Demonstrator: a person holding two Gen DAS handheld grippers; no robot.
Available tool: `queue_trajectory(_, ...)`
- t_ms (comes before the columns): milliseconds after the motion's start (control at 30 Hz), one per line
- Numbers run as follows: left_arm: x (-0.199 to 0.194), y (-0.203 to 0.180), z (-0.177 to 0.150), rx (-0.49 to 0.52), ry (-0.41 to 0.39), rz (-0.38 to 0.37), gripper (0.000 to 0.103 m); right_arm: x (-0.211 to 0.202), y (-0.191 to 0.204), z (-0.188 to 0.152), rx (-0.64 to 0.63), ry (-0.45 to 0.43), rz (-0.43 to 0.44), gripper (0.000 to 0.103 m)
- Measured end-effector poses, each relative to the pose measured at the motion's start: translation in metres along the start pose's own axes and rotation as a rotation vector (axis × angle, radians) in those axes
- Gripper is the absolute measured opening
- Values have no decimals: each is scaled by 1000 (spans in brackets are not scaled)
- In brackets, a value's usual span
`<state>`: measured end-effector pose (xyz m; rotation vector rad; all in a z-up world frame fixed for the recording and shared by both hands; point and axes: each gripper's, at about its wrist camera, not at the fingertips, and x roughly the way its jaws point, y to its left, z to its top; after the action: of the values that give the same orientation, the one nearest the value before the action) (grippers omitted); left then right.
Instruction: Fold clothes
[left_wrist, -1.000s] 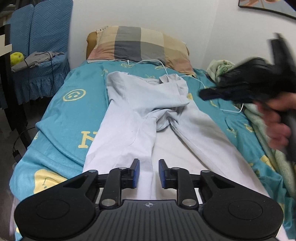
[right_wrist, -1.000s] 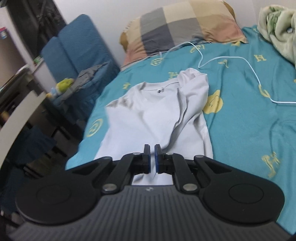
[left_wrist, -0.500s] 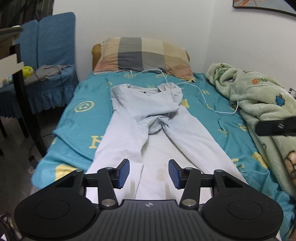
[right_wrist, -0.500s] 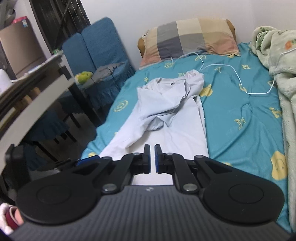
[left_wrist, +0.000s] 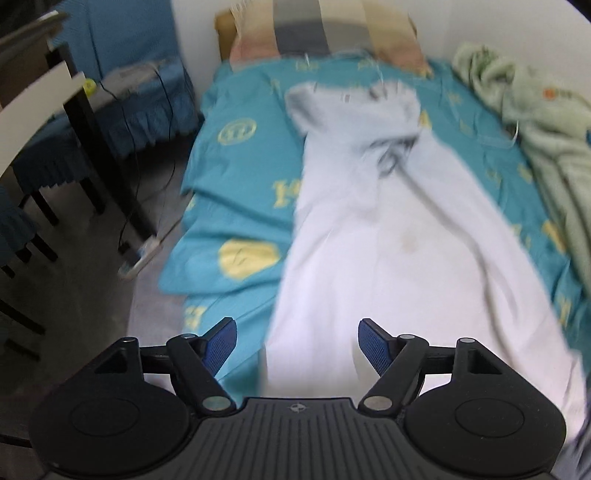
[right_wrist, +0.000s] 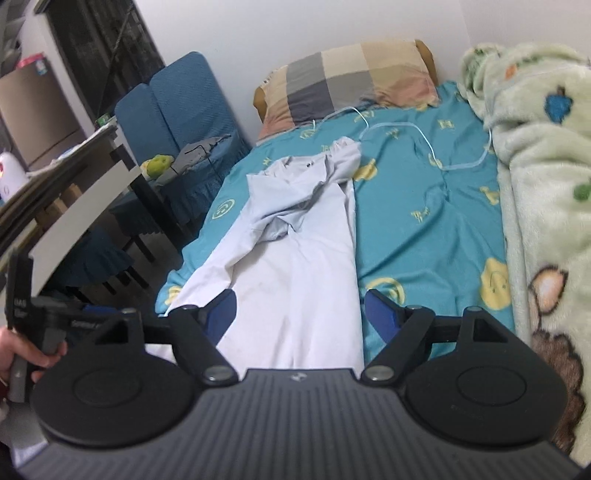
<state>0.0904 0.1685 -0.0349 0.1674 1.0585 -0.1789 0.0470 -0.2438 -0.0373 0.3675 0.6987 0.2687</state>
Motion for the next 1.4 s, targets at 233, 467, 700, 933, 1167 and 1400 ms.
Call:
queue_trajectory(233,22,9,-23,131,223,-154,75,11,-4,-5,10,47,9,79)
queue_trajectory(467,55,7,-28,191,314,-110,74,22,-8,-11,11,93,16,78)
queue_trajectory(700,62,15,-43,247,329,-209,78,32,-12,-10,17,113,26,78)
queue_trajectory(933,47,0,-56,297,370,-264,16,40,-19,-8,71,130,31,78)
queue_trajectory(1167,-37,-69,-33,426,301,-107,7,35,-23,-12,99,125,21,78)
queue_trajectory(1400,-80,-159,-23,464,198,-151,8,35,-29,-14,140,134,24,78)
